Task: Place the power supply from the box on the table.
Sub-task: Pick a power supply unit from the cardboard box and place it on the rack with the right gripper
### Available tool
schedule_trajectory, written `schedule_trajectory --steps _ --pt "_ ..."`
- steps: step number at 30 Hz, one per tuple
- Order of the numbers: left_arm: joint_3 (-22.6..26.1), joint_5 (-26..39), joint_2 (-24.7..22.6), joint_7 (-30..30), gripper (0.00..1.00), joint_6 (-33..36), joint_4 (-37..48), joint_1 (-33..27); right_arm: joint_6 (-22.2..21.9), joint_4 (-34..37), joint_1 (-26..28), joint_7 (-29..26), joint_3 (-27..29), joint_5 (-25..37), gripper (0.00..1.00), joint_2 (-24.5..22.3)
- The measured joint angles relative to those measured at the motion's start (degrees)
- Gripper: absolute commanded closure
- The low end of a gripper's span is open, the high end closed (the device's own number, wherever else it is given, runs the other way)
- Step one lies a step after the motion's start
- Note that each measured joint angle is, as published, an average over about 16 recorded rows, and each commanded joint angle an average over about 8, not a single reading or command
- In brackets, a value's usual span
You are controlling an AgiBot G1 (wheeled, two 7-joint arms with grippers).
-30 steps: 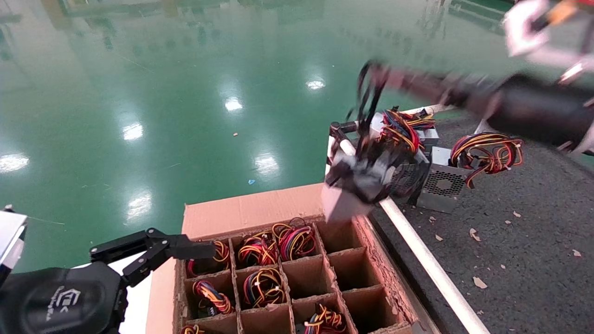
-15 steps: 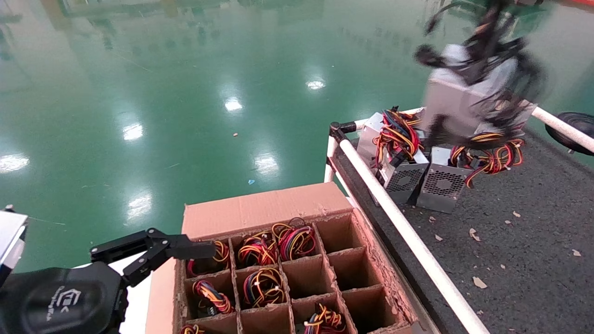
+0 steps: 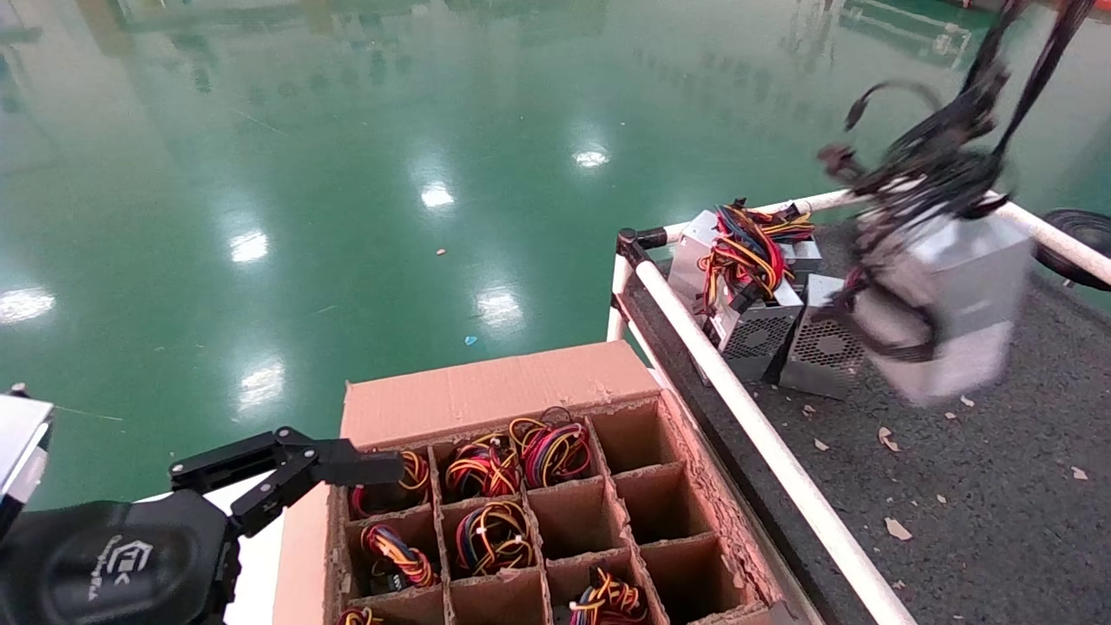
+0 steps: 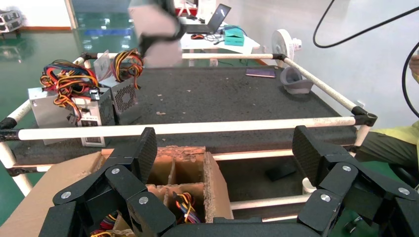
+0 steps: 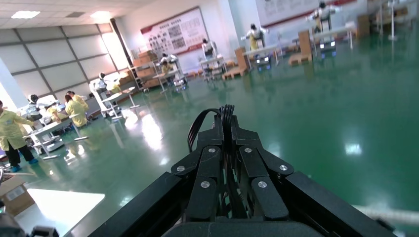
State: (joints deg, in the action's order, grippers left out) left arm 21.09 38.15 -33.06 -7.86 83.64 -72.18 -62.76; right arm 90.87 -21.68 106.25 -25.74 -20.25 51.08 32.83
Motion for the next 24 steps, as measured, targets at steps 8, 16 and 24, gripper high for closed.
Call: schedule_trajectory --steps 8,16,24 --pt "0.00 0.00 0.00 0.00 0.00 0.00 0.00 0.00 -0.16 -1.09 -4.89 0.25 -1.04 -3.18 1.00 -0.23" --pt "0.01 0.00 0.00 0.00 0.00 0.00 0.00 0.00 -0.58 -0.29 -8.26 1.89 -2.34 -4.77 1.00 1.33" --pt "0.01 -0.01 0.00 0.01 0.00 0.00 0.00 0.00 -1.22 2.25 -9.29 4.05 -3.51 -4.95 1.00 4.21"
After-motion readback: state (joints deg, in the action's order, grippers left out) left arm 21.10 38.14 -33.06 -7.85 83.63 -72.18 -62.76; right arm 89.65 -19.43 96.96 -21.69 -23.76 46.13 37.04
